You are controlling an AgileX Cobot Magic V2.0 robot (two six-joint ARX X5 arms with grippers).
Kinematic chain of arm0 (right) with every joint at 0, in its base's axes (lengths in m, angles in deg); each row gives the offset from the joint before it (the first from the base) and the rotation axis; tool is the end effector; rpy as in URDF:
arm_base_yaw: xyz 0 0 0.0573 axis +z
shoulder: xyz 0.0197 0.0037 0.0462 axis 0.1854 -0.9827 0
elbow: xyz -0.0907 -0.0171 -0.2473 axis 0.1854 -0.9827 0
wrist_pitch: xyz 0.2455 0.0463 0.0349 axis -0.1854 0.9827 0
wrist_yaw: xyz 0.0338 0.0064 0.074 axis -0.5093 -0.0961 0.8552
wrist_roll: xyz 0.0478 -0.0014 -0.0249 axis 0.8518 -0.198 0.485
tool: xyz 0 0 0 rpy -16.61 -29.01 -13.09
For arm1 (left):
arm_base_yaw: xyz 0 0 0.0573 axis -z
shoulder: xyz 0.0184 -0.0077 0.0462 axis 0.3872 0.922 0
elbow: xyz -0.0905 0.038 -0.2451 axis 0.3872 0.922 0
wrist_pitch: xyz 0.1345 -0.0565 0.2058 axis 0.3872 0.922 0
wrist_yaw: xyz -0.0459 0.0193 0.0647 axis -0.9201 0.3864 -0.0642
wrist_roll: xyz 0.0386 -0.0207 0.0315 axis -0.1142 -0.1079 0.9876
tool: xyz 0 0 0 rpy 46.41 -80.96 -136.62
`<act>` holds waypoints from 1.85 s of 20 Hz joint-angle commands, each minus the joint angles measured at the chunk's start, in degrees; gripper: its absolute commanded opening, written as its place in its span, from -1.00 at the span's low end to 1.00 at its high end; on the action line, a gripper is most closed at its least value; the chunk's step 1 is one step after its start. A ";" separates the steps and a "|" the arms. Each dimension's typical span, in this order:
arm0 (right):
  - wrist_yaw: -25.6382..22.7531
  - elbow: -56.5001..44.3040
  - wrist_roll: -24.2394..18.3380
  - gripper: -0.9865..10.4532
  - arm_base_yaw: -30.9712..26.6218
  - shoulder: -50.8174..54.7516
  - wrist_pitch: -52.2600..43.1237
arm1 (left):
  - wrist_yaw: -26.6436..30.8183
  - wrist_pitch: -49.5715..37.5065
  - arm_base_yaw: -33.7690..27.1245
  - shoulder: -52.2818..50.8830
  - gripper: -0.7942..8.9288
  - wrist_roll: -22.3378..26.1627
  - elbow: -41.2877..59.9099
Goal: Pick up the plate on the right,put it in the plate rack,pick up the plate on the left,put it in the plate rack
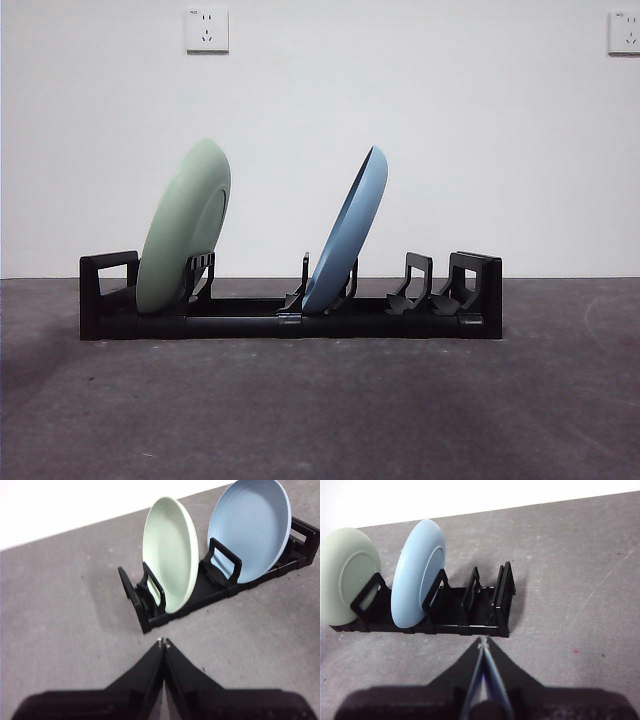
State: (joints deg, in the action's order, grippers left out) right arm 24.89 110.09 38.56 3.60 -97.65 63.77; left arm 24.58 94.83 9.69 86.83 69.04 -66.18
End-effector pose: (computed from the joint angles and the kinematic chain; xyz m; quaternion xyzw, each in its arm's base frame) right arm 0.1103 0.0303 0.2825 0.0685 0.1870 0.1430 0.9695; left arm 0.0614 -0.0294 0.2936 0.0895 0.1706 -0.1400 0.9712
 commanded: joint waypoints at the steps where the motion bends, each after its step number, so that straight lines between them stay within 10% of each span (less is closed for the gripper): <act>1: -0.17 -0.68 0.59 -0.82 0.04 0.00 -0.33 | -1.75 -5.88 -2.71 -1.88 -0.84 4.72 0.52; 12: -0.17 -0.68 0.59 -0.82 0.04 0.00 -0.31 | -21.07 -29.55 -26.43 -18.45 -0.84 8.66 29.92; 37: -0.17 -0.68 0.59 -0.82 0.04 0.00 -0.28 | -20.81 -31.87 -27.65 -18.53 -0.84 3.37 38.73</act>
State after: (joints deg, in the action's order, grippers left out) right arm 24.89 110.09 38.56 3.60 -97.70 63.80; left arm 3.70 63.22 -17.79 68.45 72.98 -28.34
